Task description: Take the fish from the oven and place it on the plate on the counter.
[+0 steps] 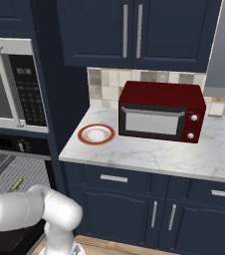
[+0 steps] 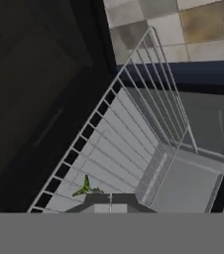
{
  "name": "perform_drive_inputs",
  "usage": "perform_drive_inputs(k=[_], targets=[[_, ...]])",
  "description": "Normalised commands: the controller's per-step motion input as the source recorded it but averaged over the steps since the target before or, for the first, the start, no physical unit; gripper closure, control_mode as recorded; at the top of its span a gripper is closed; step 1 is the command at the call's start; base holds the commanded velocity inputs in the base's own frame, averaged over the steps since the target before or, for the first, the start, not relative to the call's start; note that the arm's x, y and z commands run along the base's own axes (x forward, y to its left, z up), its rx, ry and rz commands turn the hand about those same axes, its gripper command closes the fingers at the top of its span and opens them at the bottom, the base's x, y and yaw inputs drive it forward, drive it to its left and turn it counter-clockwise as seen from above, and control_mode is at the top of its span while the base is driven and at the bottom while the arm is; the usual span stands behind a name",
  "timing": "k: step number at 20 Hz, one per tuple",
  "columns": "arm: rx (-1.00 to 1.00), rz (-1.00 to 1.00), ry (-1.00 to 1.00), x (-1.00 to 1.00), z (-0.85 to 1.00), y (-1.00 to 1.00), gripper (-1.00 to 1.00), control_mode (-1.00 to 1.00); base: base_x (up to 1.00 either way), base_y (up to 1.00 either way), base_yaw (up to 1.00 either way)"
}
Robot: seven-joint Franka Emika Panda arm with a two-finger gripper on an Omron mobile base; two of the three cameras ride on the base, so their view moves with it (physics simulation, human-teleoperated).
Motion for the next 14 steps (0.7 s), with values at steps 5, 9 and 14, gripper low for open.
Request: perform_drive_inputs(k=[5,9,14], targets=[[0.01,-0.41,0.48,0.0,0.67,0.0,1.0,-1.0,0.0,0.0,0.0],[0.0,-0.38,0.44,0.0,0.66,0.0,1.0,-1.0,0.0,0.0,0.0],[0.0,-0.29,0.04,0.0,0.01,0.0,1.0,-1.0,0.0,0.0,0.0]])
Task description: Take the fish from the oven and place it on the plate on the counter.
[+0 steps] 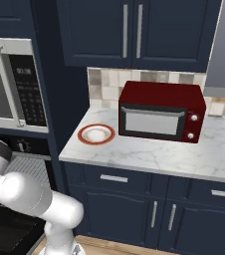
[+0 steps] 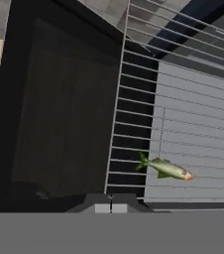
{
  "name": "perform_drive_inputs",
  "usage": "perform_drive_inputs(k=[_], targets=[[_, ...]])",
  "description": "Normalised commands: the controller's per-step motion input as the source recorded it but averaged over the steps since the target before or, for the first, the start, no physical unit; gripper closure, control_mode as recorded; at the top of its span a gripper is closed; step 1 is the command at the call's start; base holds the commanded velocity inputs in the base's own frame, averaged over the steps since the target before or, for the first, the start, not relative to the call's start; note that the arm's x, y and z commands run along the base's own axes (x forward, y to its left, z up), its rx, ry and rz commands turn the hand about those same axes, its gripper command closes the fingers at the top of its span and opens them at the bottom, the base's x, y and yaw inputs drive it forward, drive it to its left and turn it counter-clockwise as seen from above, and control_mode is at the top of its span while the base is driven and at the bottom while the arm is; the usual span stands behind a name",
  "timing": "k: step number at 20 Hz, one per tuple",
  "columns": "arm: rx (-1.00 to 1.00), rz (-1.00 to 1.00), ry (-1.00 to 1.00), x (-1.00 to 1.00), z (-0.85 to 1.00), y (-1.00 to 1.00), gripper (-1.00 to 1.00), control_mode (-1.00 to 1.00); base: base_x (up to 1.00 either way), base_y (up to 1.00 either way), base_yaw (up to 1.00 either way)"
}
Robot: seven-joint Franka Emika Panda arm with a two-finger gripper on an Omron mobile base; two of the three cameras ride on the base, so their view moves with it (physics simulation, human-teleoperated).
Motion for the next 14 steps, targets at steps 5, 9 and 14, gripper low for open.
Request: perform_drive_inputs(k=[5,9,14], targets=[[-0.04,-0.29,0.0,0.0,0.0,0.26,-1.0,-1.0,0.0,0.0,0.0],[-0.03,-0.33,0.06,0.0,0.0,0.17,-1.0,-1.0,0.0,0.0,0.0],[0.02,-0.4,-0.03,0.0,0.0,0.0,-1.0,-1.0,0.0,0.0,0.0]])
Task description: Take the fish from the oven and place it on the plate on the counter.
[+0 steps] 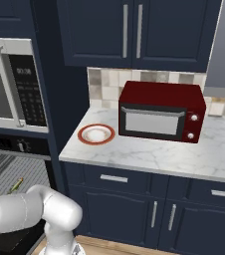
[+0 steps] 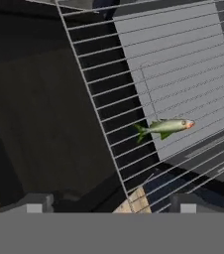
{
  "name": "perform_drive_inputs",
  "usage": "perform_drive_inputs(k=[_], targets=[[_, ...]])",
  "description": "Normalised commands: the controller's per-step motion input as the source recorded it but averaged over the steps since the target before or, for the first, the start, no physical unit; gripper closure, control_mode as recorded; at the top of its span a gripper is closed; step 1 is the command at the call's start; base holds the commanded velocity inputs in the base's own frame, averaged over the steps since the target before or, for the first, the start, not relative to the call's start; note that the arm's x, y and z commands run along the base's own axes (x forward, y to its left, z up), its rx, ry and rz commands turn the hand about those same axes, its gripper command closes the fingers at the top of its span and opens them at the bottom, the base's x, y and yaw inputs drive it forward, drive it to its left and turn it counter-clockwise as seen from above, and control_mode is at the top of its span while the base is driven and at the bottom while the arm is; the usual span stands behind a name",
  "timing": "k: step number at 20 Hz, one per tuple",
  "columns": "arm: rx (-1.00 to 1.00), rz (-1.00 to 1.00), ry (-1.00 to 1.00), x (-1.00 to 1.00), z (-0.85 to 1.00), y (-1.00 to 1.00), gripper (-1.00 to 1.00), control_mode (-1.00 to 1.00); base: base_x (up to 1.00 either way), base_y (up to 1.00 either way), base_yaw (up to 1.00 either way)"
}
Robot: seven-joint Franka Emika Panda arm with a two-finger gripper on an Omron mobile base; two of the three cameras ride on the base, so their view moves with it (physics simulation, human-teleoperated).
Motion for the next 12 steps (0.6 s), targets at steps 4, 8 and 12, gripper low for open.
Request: perform_drive_inputs(k=[4,8,12], targets=[[0.19,-0.5,-0.18,0.0,0.0,0.0,-1.0,-1.0,0.0,0.0,0.0],[0.21,-0.55,-0.21,0.0,0.0,0.0,-1.0,-1.0,0.0,0.0,0.0],[0.15,-0.43,-0.12,0.05,0.0,0.0,-1.0,-1.0,0.0,0.0,0.0]])
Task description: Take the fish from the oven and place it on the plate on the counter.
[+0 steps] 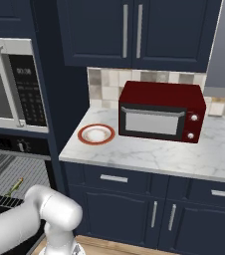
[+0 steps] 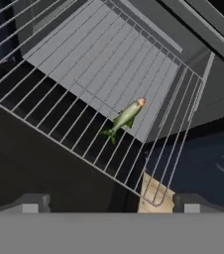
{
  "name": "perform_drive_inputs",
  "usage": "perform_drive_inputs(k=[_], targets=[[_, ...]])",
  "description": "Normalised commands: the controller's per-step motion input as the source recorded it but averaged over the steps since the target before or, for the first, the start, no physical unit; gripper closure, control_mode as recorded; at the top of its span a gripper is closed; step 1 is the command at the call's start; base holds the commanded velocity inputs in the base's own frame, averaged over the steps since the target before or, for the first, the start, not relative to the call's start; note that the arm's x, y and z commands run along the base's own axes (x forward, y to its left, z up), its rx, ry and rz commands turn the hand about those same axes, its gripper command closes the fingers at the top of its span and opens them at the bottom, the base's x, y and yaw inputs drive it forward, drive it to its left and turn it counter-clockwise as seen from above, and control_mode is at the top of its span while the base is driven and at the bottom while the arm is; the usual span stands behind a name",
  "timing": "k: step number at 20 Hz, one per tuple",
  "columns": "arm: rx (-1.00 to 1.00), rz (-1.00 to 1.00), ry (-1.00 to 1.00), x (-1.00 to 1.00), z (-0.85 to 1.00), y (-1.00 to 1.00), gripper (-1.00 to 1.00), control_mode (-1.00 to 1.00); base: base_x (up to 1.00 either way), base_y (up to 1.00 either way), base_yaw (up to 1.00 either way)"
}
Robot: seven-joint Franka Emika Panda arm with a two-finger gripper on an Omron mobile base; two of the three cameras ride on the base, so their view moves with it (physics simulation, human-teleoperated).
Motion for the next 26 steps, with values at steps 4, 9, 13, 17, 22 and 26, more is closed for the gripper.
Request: perform_drive_inputs(k=[4,9,13,17,22,26], targets=[[0.17,-0.32,-0.1,0.07,0.0,-0.08,-1.0,-1.0,0.0,0.0,0.0],[0.23,-0.17,-0.01,0.19,0.0,-0.35,-1.0,-1.0,0.0,0.0,0.0],[0.3,-0.05,0.0,0.27,-0.02,-0.46,-1.0,-1.0,0.0,0.0,0.0],[0.27,0.0,0.02,0.34,-0.18,-0.41,-1.0,-1.0,0.0,0.0,0.0],[0.11,0.02,0.01,0.41,-0.27,-0.27,-1.0,-1.0,0.0,0.0,0.0],[0.07,0.0,0.03,0.26,-0.03,-0.03,-1.0,-1.0,0.0,0.0,0.0]])
